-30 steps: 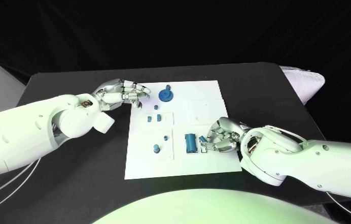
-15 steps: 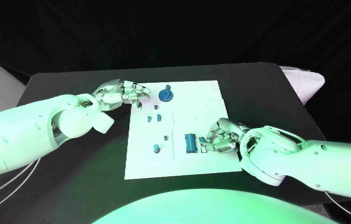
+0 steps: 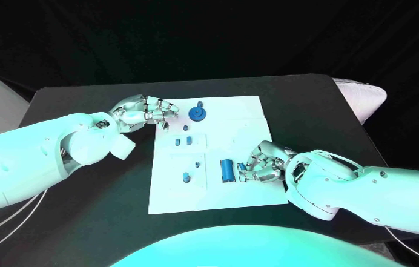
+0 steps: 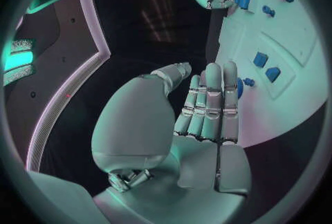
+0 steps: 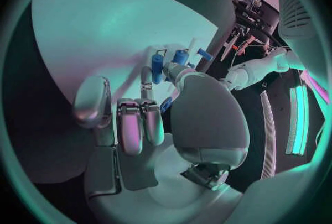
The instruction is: Assemble the parts on the task board
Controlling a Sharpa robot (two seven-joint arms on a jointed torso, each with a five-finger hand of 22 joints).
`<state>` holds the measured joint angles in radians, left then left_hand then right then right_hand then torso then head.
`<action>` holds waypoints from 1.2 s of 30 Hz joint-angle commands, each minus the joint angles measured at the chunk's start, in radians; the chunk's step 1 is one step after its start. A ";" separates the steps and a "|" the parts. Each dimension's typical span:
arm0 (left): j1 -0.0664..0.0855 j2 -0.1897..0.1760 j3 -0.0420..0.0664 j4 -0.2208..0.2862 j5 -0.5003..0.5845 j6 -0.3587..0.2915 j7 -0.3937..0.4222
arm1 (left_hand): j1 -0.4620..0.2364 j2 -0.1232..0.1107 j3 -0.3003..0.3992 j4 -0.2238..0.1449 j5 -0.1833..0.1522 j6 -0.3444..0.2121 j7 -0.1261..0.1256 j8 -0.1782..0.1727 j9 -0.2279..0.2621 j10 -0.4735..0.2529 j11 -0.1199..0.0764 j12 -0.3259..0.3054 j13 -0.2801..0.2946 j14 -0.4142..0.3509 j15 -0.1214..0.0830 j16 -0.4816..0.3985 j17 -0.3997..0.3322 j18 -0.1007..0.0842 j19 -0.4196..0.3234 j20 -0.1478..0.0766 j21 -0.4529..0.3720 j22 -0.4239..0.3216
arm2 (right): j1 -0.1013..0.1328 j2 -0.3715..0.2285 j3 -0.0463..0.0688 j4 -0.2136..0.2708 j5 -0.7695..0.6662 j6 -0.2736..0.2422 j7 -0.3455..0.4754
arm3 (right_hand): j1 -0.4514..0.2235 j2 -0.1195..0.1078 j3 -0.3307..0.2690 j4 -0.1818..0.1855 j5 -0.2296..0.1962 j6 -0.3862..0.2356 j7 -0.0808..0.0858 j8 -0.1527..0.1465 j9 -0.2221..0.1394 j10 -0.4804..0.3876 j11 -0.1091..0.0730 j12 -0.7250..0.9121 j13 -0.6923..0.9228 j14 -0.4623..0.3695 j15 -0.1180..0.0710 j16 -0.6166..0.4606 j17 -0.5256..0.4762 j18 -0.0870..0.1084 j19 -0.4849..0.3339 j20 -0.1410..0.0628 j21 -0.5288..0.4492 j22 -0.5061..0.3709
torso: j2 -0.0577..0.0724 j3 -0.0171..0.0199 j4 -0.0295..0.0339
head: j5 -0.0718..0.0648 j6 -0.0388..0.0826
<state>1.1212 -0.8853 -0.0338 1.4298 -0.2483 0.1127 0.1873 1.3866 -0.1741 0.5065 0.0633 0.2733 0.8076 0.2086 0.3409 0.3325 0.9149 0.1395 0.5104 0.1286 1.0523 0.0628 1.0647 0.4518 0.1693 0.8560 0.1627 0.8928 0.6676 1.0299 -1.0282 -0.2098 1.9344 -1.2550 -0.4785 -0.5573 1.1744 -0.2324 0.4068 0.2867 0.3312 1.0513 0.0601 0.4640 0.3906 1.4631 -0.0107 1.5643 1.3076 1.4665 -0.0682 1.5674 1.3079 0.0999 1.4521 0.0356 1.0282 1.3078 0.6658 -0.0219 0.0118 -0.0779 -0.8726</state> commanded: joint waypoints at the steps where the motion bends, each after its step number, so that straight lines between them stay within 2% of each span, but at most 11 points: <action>1: 0.000 0.001 0.000 0.003 -0.003 0.019 0.004 | 0.001 0.004 0.005 0.001 0.005 -0.001 0.003 0.002 -0.001 -0.006 0.000 0.005 -0.001 -0.003 0.000 -0.003 -0.001 0.014 0.002 -0.003 0.006 0.001 | -0.001 0.001 0.000 0.000 0.013 -0.017 0.031 | -0.012 -0.002 -0.007 0.002 -0.003 0.004 -0.002 -0.004 0.001 0.108 -0.004 0.006 0.263 0.104 -0.006 0.003 0.263 -0.016 0.008 0.000 0.008 0.114 | 0.000 -0.0004 -0.0001 | 0.000 0.000; 16: 0.000 0.000 0.000 0.003 -0.003 0.020 0.001 | -0.003 0.004 0.005 0.003 0.005 -0.002 0.003 0.004 -0.002 -0.006 0.001 0.005 -0.002 -0.003 0.001 -0.004 -0.002 0.013 0.000 -0.003 0.006 0.002 | -0.002 0.002 0.000 -0.001 0.034 -0.008 0.058 | -0.060 0.011 -0.037 0.004 -0.009 0.008 -0.002 -0.007 0.000 0.108 -0.004 0.006 0.263 0.104 -0.006 0.003 0.263 -0.017 0.011 -0.001 0.010 0.117 | -0.001 -0.0001 -0.0003 | 0.001 0.000; 18: 0.000 0.000 0.000 0.002 -0.003 0.021 0.001 | -0.003 0.004 0.005 0.003 0.005 -0.002 0.003 0.004 -0.002 -0.006 0.001 0.005 -0.002 -0.003 0.001 -0.004 -0.002 0.013 0.000 -0.003 0.006 0.002 | -0.002 0.002 0.000 -0.001 0.034 -0.005 0.056 | -0.075 0.013 -0.047 0.003 0.006 0.008 -0.002 -0.008 0.000 0.108 -0.004 0.006 0.263 0.104 -0.006 0.003 0.263 -0.017 0.011 0.000 0.012 0.119 | 0.000 -0.0001 -0.0004 | 0.000 0.000; 19: 0.000 0.000 0.000 0.002 -0.003 0.021 0.000 | -0.003 0.004 0.005 0.003 0.005 -0.002 0.003 0.004 -0.002 -0.006 0.001 0.005 -0.002 -0.003 0.001 -0.004 -0.002 0.013 0.000 -0.003 0.006 0.002 | -0.002 0.002 0.000 -0.001 0.034 -0.004 0.055 | -0.085 0.014 -0.056 0.002 0.033 0.009 -0.002 -0.008 0.001 0.108 -0.004 0.006 0.263 0.104 -0.006 0.003 0.263 -0.017 0.011 0.000 0.010 0.119 | 0.000 0.0001 -0.0003 | 0.001 0.000; 36: 0.000 0.000 0.000 0.002 -0.003 0.022 -0.002 | -0.003 0.004 0.005 0.003 0.005 -0.002 0.003 0.004 -0.002 -0.006 0.001 0.005 -0.002 -0.003 0.001 -0.004 -0.002 0.013 0.000 -0.003 0.006 0.002 | -0.002 -0.002 0.000 -0.004 0.027 0.018 0.049 | -0.093 0.015 -0.065 0.001 0.035 0.009 -0.002 -0.009 0.001 0.108 -0.004 0.006 0.263 0.104 -0.006 0.003 0.263 -0.017 0.011 -0.001 0.006 0.118 | 0.000 -0.0001 -0.0002 | -0.001 0.000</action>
<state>1.1212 -0.8861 -0.0338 1.4296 -0.2488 0.1147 0.1814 1.3867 -0.1741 0.5066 0.0633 0.2733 0.8076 0.2086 0.3408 0.3318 0.9149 0.1395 0.5104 0.1279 1.0523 0.0628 1.0647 0.4519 0.1693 0.8560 0.1627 0.8928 0.6683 1.0296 -1.0293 -0.2094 1.9318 -1.2228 -0.4794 -0.5142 1.0880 -0.2223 0.3474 0.2907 0.3624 1.0533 0.0582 0.4605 0.3926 1.4631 -0.0107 1.5643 1.3076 1.4665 -0.0682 1.5674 1.3076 0.0998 1.4595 0.0357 1.0358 1.3081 0.6657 -0.0216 0.0113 -0.0788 -0.8726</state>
